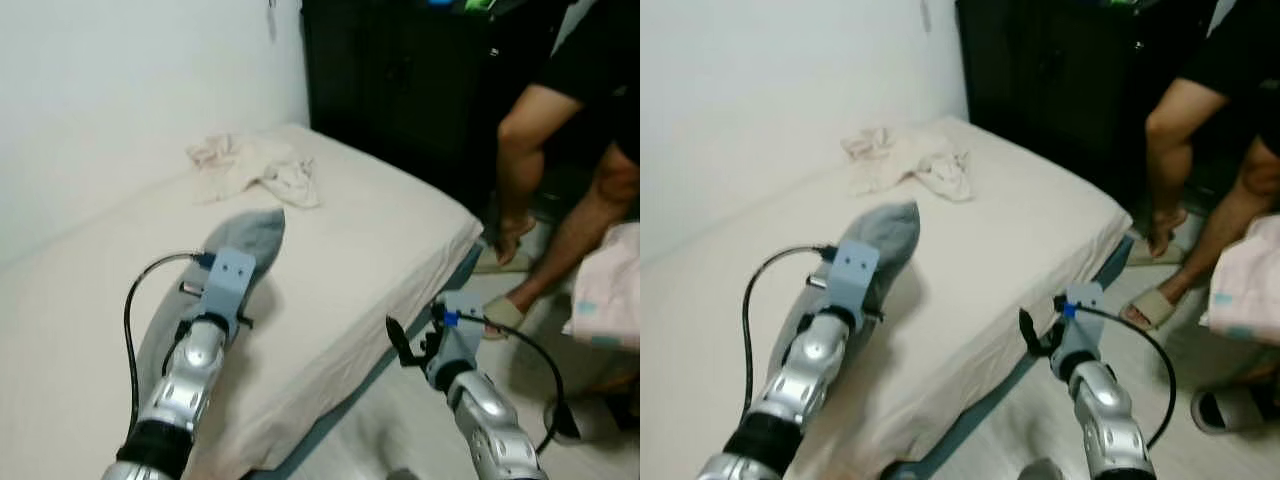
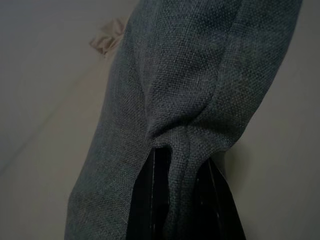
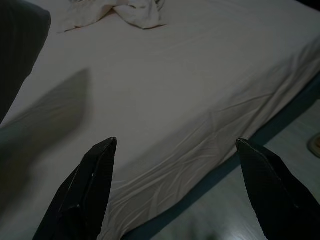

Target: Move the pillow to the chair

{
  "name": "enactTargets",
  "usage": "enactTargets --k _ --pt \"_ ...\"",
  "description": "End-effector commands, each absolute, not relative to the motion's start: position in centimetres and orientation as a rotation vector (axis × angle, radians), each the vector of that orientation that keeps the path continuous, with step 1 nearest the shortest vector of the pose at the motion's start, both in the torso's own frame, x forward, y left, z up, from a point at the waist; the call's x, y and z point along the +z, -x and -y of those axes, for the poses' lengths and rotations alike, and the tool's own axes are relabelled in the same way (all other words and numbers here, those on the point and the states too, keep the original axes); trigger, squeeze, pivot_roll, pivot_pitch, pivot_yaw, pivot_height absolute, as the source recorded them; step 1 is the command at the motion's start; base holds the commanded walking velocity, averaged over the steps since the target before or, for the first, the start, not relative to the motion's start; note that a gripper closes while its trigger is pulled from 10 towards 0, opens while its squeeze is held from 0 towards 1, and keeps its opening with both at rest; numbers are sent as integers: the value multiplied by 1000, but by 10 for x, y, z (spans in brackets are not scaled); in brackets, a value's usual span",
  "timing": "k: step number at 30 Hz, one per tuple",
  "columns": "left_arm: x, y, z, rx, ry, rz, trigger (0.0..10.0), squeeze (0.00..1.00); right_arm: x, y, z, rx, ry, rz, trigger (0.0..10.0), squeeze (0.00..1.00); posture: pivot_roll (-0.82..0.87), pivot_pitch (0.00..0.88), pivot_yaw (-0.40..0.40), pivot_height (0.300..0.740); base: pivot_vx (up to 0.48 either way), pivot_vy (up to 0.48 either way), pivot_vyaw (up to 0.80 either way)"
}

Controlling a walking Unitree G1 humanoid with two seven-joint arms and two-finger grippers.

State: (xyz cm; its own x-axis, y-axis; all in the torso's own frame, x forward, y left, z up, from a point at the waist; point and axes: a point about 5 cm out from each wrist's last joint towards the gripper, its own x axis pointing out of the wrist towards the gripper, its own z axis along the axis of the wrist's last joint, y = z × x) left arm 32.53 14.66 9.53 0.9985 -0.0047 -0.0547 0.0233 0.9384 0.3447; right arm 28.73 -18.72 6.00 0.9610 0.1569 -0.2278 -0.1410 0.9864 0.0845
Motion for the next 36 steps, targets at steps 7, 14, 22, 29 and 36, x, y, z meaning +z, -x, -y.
enactTargets --k 7,14,22,29,36 --pt "84 -321 -172 -5 -426 -91 10000 0 52 -284 187 151 -75 -261 10000 0 -136 112 105 696 0 0 0" --pt "72 -316 -170 -42 -465 -125 10000 0 50 -282 187 171 -83 -264 10000 0 -135 101 104 711 0 0 0" --pt "49 -309 -166 -91 -500 -198 10000 0 41 -281 189 157 -119 -293 10000 0 -127 71 102 740 0 0 0" --pt "37 -306 -165 -118 -530 -240 10000 0 23 -275 199 98 -91 -344 10000 0 -106 27 106 740 0 0 0" --pt "23 -301 -157 -151 -492 -292 10000 0 7 -270 210 33 -53 -412 10000 0 -59 0 134 740 0 0 0"
